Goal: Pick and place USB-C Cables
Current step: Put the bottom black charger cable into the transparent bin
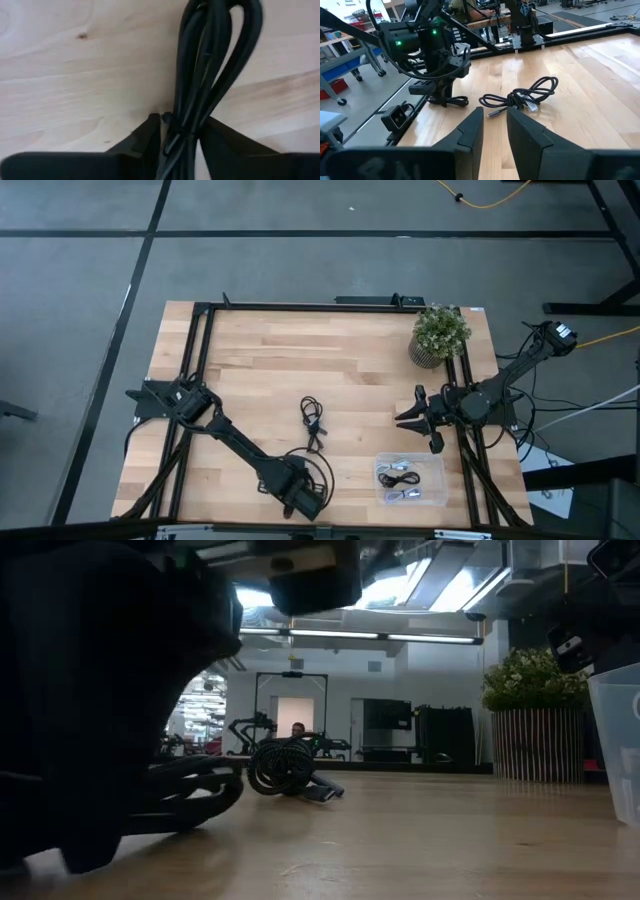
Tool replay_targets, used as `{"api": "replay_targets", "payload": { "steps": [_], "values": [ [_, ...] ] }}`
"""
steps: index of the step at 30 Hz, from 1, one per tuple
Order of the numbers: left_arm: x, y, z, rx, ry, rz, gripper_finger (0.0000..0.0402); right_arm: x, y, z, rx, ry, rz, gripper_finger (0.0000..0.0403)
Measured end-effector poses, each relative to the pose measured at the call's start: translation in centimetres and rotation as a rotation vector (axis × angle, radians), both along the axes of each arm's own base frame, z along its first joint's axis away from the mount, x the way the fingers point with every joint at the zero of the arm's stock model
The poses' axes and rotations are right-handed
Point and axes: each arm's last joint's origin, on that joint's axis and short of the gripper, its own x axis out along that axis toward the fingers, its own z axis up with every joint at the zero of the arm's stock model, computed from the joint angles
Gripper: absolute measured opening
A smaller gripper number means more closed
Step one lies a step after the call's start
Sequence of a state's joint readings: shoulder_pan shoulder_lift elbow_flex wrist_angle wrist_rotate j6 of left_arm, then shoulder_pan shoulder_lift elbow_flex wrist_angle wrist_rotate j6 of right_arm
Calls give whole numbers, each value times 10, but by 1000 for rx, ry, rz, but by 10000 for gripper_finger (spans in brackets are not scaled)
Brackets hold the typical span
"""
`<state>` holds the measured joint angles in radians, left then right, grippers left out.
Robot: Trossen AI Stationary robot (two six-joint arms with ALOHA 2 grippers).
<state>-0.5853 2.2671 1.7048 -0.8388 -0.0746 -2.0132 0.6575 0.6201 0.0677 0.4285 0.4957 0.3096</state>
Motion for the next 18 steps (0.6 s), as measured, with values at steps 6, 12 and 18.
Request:
{"api": "replay_targets", "payload": {
  "steps": [6, 12, 18],
  "values": [
    [11, 12, 0, 131, -116, 3, 36, 0, 0, 0, -10, -3, 0, 90],
    [25, 15, 21, 365, -271, -91, 36, 0, 0, 1, -21, -10, 2, 90],
    [67, 38, 96, 726, -456, -306, 36, 0, 0, 3, -6, -29, 2, 90]
  ]
}}
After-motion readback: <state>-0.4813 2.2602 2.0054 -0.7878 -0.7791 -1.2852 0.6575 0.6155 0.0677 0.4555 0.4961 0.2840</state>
